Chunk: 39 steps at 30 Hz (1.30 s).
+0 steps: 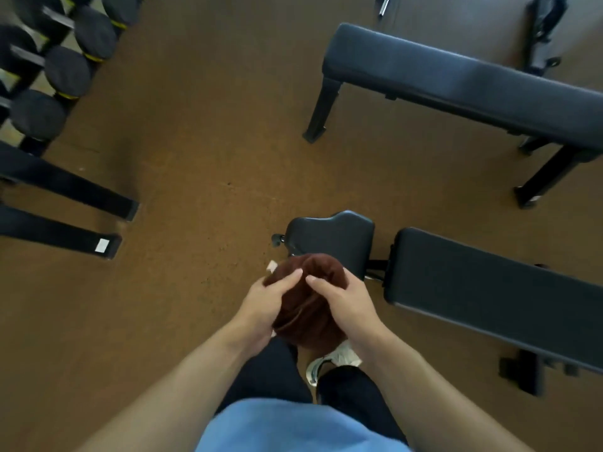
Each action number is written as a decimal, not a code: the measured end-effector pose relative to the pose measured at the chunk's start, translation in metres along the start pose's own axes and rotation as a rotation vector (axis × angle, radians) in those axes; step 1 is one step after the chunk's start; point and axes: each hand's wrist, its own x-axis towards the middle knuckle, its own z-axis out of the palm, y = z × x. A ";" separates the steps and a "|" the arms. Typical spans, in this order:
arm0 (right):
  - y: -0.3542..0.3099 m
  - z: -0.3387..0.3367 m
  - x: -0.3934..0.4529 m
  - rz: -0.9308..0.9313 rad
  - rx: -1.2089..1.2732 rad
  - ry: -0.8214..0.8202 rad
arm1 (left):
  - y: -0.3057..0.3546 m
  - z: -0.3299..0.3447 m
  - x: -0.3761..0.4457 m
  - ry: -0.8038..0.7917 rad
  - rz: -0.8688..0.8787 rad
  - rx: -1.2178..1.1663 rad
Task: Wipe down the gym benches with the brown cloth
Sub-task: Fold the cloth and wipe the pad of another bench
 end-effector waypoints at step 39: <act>-0.255 0.250 0.146 -0.241 0.011 0.053 | 0.373 -0.218 0.101 -0.109 0.475 0.529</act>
